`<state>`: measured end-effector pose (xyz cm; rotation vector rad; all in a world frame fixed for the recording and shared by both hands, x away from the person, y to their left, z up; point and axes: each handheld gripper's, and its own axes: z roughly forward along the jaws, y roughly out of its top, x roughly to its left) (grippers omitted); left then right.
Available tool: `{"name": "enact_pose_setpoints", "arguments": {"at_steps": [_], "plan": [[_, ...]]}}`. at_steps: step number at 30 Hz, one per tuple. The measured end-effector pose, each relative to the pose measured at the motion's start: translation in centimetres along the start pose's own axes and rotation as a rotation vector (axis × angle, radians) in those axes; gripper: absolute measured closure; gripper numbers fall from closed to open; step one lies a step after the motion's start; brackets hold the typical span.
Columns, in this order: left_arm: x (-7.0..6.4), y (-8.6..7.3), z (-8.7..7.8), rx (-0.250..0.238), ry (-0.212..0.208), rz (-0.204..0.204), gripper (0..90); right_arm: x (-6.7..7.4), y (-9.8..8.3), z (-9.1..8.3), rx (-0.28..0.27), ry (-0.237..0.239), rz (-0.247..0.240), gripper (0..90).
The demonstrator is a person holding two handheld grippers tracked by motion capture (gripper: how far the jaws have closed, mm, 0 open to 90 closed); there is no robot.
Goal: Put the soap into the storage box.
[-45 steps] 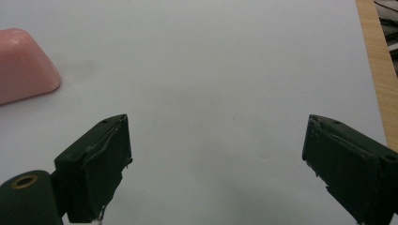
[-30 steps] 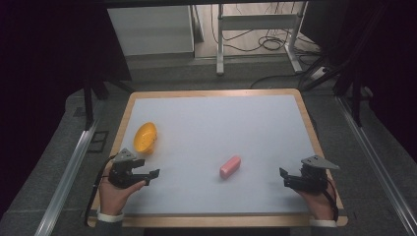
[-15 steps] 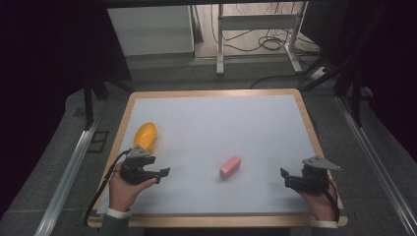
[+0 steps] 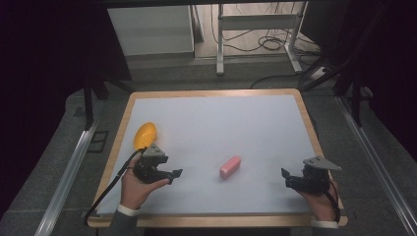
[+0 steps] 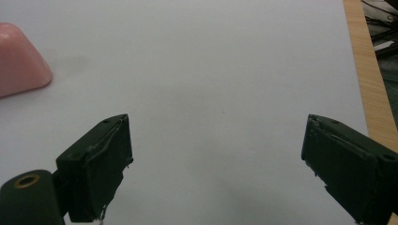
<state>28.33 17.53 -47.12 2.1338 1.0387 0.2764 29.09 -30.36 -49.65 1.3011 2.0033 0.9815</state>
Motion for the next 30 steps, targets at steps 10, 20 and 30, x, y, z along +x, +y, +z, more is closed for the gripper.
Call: {"name": "enact_pose_setpoints", "arguments": {"at_steps": [10,20,30], "plan": [[-0.4,0.0,0.7,0.004,-0.015,0.001,26.1,-0.4,0.0,-0.2,-0.005,0.014,0.025,8.5],[-1.7,0.8,1.4,0.03,-0.002,0.048,26.1,-0.3,0.0,-0.1,-0.003,0.011,0.027,8.5],[-3.4,1.9,2.9,0.066,0.0,0.099,27.1,-0.4,-0.1,-0.1,0.002,0.005,0.026,8.5]]}}
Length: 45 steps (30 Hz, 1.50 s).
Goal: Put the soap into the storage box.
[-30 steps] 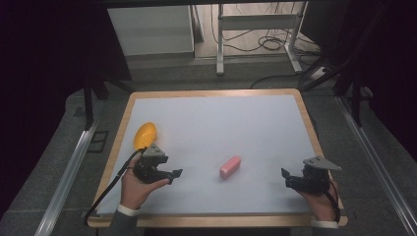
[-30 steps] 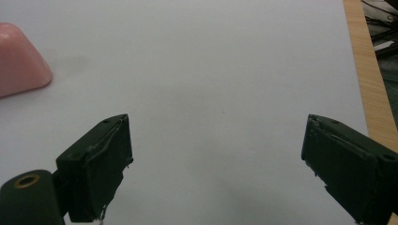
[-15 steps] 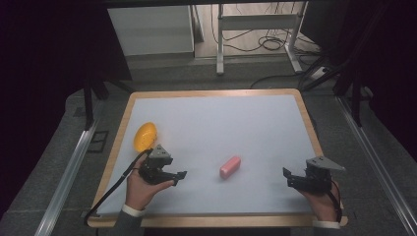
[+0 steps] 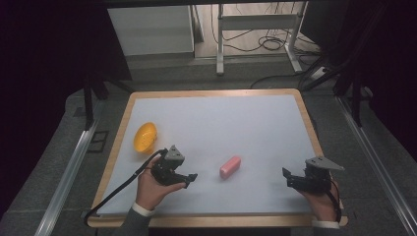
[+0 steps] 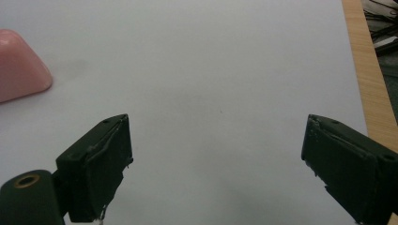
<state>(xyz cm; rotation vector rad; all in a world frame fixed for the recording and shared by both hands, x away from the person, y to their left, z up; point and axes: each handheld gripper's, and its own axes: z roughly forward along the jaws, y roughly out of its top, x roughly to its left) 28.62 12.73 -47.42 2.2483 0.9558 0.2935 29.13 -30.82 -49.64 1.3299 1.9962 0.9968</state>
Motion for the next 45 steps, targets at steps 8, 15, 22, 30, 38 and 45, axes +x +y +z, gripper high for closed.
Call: {"name": "enact_pose_setpoints", "arguments": {"at_steps": [8,15,22,30,38,45], "plan": [[-0.9,0.9,1.0,0.006,-0.037,0.008,27.0,0.0,0.1,-0.1,-0.002,-0.006,-0.003,8.5],[-1.6,1.5,1.7,0.007,-0.056,0.01,27.5,0.2,0.0,0.1,0.006,-0.006,-0.01,8.6],[-1.5,1.6,2.4,0.011,-0.073,-0.009,28.3,0.0,0.0,0.0,0.005,-0.012,-0.004,8.6],[-1.7,1.6,3.3,0.022,-0.105,-0.021,29.9,0.0,0.0,0.1,0.008,-0.014,-0.006,8.6],[-3.1,3.0,3.9,0.038,-0.098,0.023,29.5,0.1,-0.1,0.2,0.013,-0.016,-0.01,8.6],[-4.0,3.9,4.6,0.043,-0.105,0.042,29.4,-0.1,-0.1,0.2,0.014,-0.021,-0.007,8.6]]}}
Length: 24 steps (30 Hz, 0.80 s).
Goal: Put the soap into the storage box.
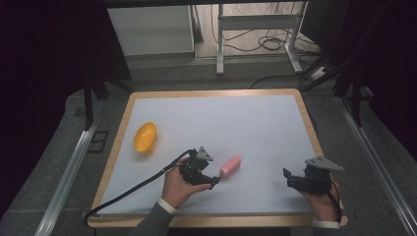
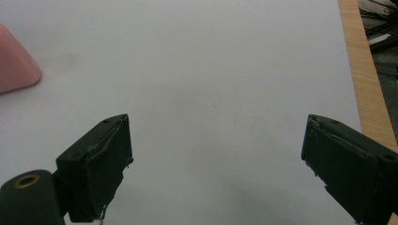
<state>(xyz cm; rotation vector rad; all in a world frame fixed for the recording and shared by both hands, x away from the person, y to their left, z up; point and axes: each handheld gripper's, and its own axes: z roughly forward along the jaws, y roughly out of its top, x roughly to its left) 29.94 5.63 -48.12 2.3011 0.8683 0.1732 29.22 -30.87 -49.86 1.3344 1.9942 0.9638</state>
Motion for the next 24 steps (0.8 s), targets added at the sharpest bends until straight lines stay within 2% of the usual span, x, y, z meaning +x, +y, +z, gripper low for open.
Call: {"name": "enact_pose_setpoints", "arguments": {"at_steps": [1,9,11,13,16,21,24], "plan": [[-0.1,0.1,0.1,-0.006,-0.011,-0.008,29.5,0.0,0.0,0.0,0.0,0.0,0.0,8.6],[0.1,0.2,0.5,-0.002,-0.01,-0.02,29.6,0.0,-0.1,0.2,0.008,0.001,-0.003,8.6],[0.1,0.2,0.5,0.001,0.013,-0.017,29.6,0.1,-0.1,0.2,0.01,0.001,-0.005,8.6],[-0.2,0.5,0.6,0.019,0.049,0.009,29.5,0.1,-0.1,0.3,0.013,0.0,-0.004,8.6],[-0.5,1.1,0.7,-0.004,0.005,0.006,29.4,0.1,-0.1,0.3,0.014,-0.001,-0.007,8.6],[0.2,1.4,1.2,-0.008,0.004,-0.023,29.7,0.2,-0.1,0.3,0.012,0.0,-0.006,8.6],[-0.1,1.8,1.5,0.004,0.013,-0.006,29.7,0.1,-0.1,0.3,0.013,-0.001,-0.009,8.6]]}}
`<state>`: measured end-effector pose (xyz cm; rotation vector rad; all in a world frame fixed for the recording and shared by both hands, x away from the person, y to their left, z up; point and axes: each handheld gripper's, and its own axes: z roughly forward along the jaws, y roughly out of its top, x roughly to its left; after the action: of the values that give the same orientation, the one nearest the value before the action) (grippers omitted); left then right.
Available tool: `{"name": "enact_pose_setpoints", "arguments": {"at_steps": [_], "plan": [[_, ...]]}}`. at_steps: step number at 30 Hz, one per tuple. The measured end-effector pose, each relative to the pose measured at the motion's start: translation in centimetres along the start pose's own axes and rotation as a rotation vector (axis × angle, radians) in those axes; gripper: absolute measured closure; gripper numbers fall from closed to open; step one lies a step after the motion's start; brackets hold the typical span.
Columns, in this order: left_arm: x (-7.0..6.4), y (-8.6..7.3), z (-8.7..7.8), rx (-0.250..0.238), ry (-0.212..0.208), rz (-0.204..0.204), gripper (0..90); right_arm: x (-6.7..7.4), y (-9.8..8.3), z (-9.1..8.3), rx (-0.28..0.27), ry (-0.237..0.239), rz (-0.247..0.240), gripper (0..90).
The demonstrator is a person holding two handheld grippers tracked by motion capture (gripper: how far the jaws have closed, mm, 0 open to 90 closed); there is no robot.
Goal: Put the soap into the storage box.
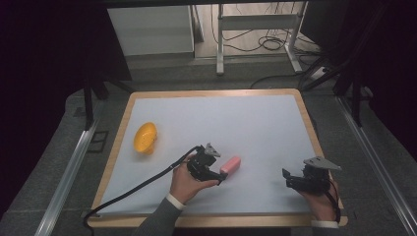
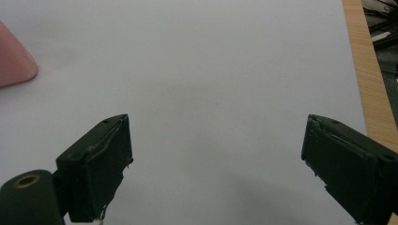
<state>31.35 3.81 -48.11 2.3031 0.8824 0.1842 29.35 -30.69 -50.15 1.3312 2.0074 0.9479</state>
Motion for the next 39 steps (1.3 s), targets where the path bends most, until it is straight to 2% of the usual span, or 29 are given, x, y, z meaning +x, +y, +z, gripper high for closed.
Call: {"name": "enact_pose_setpoints", "arguments": {"at_steps": [4,6,10,15,17,19,21,23,27,30,35,39], "plan": [[-0.8,1.2,0.3,0.0,0.0,0.024,29.5,0.0,0.0,0.0,0.001,-0.004,0.004,8.6],[-0.8,1.6,0.5,-0.013,-0.023,0.013,29.7,-0.1,0.0,-0.1,0.0,-0.005,0.004,8.6],[-0.1,1.7,1.3,-0.001,-0.009,-0.007,30.3,-0.1,0.0,-0.1,-0.001,-0.005,0.003,8.6],[0.2,1.8,2.1,-0.001,-0.016,-0.024,31.3,-0.1,-0.1,0.0,0.002,-0.006,0.004,8.6],[0.0,1.9,2.5,0.016,0.001,-0.01,31.3,-0.1,-0.1,0.0,0.003,-0.007,0.004,8.6],[-0.4,2.3,2.9,0.021,-0.003,0.0,31.3,-0.1,-0.1,0.0,0.005,-0.009,0.004,8.6],[-0.3,2.4,3.2,0.016,-0.007,-0.012,32.0,-0.1,-0.1,0.0,0.006,-0.009,0.004,8.6],[-0.1,2.4,3.6,0.024,0.011,-0.022,32.9,-0.2,-0.1,0.0,0.007,-0.012,0.005,8.6],[0.1,2.2,4.3,0.027,0.022,-0.019,37.8,-0.2,-0.2,0.0,0.006,-0.014,0.004,8.5],[0.0,2.1,4.7,0.025,0.008,-0.021,44.4,-0.3,-0.2,0.0,0.007,-0.017,0.004,8.5],[-0.2,2.0,4.8,0.011,0.015,-0.023,56.3,-0.3,-0.2,0.1,0.013,-0.021,0.005,8.6],[-0.2,2.0,4.7,0.012,0.023,-0.028,59.6,-0.2,-0.2,0.1,0.015,-0.023,0.0,8.5]]}}
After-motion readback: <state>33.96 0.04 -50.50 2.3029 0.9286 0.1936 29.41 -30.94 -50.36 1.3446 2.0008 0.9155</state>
